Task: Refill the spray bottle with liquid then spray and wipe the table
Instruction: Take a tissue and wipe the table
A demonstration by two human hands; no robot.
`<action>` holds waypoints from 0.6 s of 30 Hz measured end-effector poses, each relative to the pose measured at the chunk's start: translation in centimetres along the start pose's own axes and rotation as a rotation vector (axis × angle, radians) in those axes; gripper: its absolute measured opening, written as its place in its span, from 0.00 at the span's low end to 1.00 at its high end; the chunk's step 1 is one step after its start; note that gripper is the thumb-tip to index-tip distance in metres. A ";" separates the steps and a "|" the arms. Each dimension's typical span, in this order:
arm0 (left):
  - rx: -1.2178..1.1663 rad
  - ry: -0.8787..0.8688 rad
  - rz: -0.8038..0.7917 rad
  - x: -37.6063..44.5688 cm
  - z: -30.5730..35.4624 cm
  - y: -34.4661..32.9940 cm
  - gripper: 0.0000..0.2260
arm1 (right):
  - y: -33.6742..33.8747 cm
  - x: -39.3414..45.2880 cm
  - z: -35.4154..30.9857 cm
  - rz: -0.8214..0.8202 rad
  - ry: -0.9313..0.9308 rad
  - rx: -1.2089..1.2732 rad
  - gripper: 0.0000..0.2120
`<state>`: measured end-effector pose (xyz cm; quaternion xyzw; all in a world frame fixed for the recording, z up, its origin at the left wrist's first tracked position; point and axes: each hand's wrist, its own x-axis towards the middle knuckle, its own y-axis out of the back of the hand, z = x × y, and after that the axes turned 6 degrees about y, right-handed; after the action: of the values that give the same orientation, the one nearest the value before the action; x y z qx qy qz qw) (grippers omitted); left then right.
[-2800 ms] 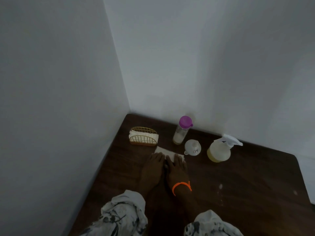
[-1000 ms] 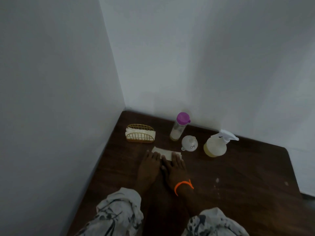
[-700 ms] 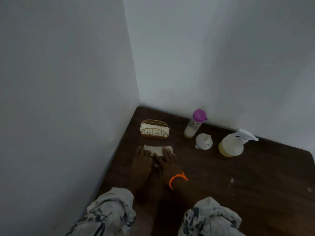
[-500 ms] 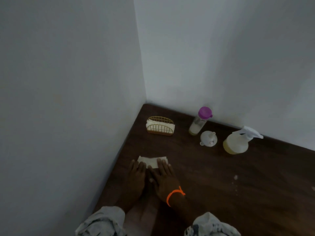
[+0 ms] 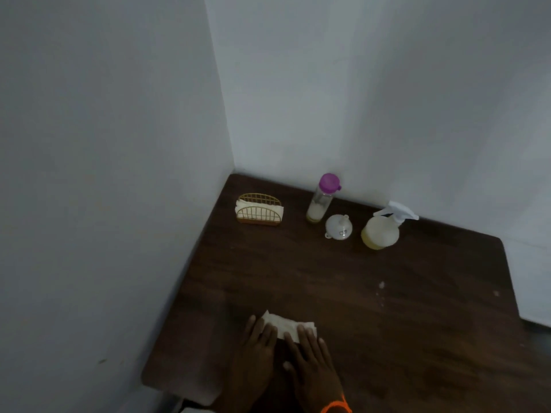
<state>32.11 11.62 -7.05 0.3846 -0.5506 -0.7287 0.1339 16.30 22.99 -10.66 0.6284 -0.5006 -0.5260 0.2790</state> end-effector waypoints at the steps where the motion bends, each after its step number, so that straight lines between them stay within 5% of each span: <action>1: 0.010 -0.026 -0.033 0.6 0.9 0.6 0.21 | 0.1 -0.3 0.8 -0.008 -0.034 0.017 0.28; 7: 0.084 -0.106 -0.122 6.0 4.7 2.5 0.26 | 1.8 1.4 4.1 0.007 -0.142 0.039 0.26; 18: -0.025 -0.105 0.032 8.6 4.1 1.8 0.30 | 6.4 7.7 6.2 0.026 -0.158 0.018 0.29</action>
<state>23.04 8.49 -8.56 0.3354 -0.5539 -0.7523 0.1213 7.96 14.79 -9.80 0.5812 -0.5337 -0.5657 0.2397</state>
